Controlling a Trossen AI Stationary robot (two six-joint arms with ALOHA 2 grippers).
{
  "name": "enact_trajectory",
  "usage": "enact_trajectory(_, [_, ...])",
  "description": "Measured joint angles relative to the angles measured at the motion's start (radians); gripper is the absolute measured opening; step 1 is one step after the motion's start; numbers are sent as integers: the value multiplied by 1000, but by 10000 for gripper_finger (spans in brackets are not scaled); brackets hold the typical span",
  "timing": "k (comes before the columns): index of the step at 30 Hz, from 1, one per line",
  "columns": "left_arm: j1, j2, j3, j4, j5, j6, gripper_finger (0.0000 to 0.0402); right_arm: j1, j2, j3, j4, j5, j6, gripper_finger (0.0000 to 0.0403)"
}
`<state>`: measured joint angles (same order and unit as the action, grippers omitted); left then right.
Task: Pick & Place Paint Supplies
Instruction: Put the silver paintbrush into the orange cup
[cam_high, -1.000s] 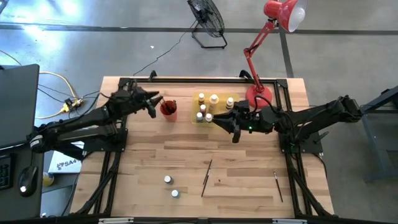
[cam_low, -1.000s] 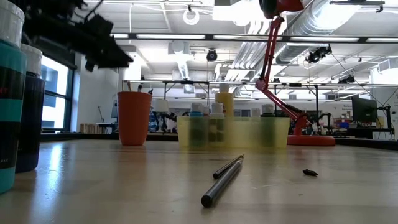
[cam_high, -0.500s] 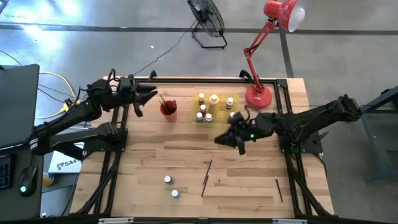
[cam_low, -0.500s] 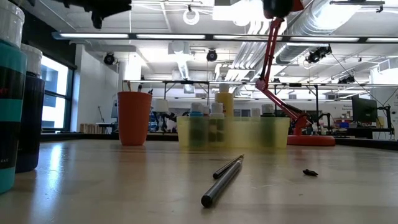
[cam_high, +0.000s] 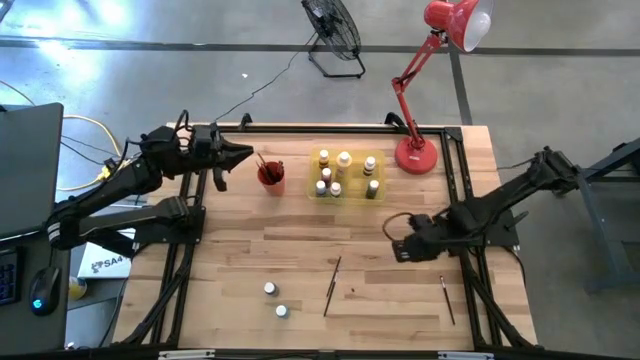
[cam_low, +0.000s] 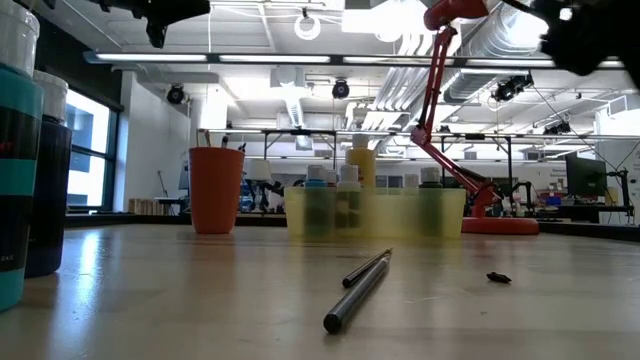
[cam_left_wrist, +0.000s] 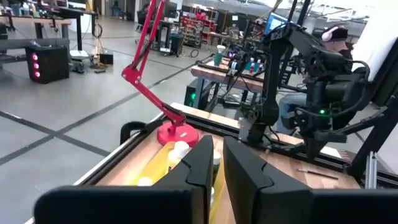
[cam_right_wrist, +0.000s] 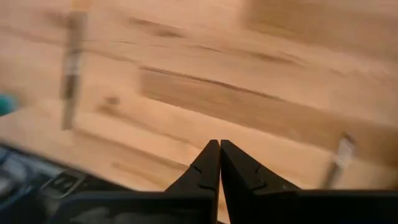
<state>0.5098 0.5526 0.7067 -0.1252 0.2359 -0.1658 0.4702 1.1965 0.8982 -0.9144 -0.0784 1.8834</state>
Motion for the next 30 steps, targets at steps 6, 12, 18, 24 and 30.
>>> enact_trajectory(6, [0, 0, 0, -11, 2, -10, 33, 120, 0, -1, -115, 17, 250, 3])
enact_trajectory(12, [0, 0, 0, -10, 2, -22, 33, 227, 0, -134, -65, -78, 492, 2])
enact_trajectory(18, [0, 0, 0, -13, 2, -23, 33, 267, 13, -308, 175, -133, 539, 3])
enact_trajectory(24, [0, 1, 0, -13, 2, -23, 33, 256, 27, -336, 130, -168, 532, 3])
enact_trajectory(30, [0, 2, 0, -13, 0, -23, 33, 257, 29, -341, 126, -148, 472, 7])
